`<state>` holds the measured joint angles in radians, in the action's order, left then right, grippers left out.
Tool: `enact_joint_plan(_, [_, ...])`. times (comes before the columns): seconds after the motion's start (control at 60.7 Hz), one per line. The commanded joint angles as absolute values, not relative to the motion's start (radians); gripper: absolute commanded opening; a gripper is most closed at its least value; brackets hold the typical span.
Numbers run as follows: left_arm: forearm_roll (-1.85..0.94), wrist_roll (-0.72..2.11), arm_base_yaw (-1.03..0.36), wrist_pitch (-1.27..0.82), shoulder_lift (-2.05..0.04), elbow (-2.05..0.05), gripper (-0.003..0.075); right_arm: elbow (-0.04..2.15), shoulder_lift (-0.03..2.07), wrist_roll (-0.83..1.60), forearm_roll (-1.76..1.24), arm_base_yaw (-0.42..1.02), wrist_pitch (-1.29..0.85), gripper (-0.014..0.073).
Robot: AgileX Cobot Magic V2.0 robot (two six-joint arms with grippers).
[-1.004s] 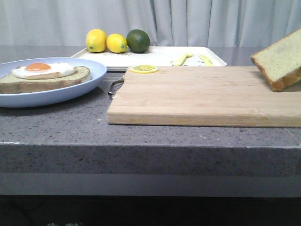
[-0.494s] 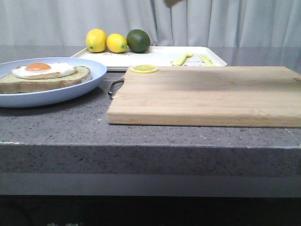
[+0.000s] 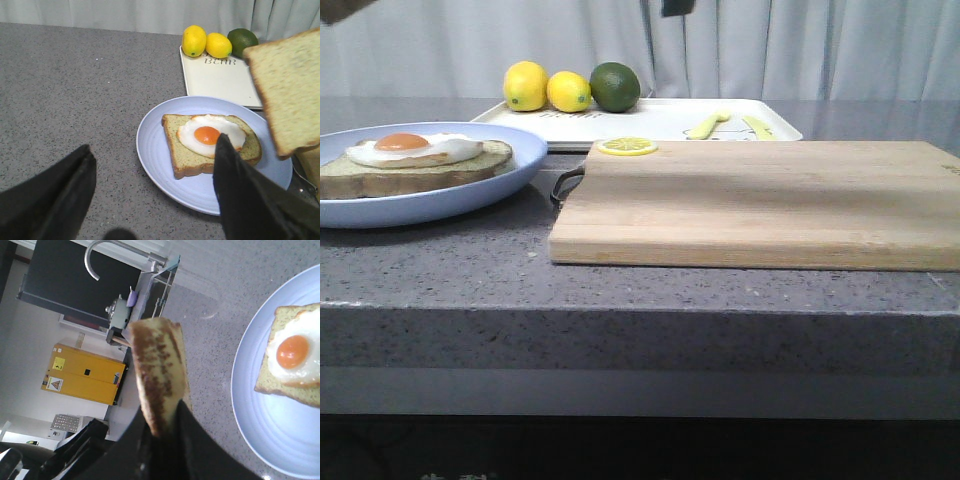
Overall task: Place bread and move sandwich to tray
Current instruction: 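Carry the bread over the plate and lay it on the egg toast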
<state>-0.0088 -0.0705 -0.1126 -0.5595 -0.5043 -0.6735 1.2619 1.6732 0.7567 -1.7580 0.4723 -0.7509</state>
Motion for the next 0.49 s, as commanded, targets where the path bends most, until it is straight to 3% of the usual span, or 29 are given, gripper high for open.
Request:
enact_joint_plan(0.0, [-0.010,-0.073,-0.111,-0.480,-0.515,-0.710,0.0493,1.373,1.706,0.781,-1.930,0.504,-0.773,0.0065])
enact_joint_plan(0.181, [-0.010,-0.073,-0.111,-0.480,-0.515,-0.710,0.0493,1.514,1.857,0.689,-1.930,0.544,-0.736,0.0066])
enact_joint_plan(0.477, [-0.010,-0.073,-0.111,-0.480,-0.515,-0.710,0.0493,1.530,1.946,0.643,-1.929,0.545,-0.639,0.0066])
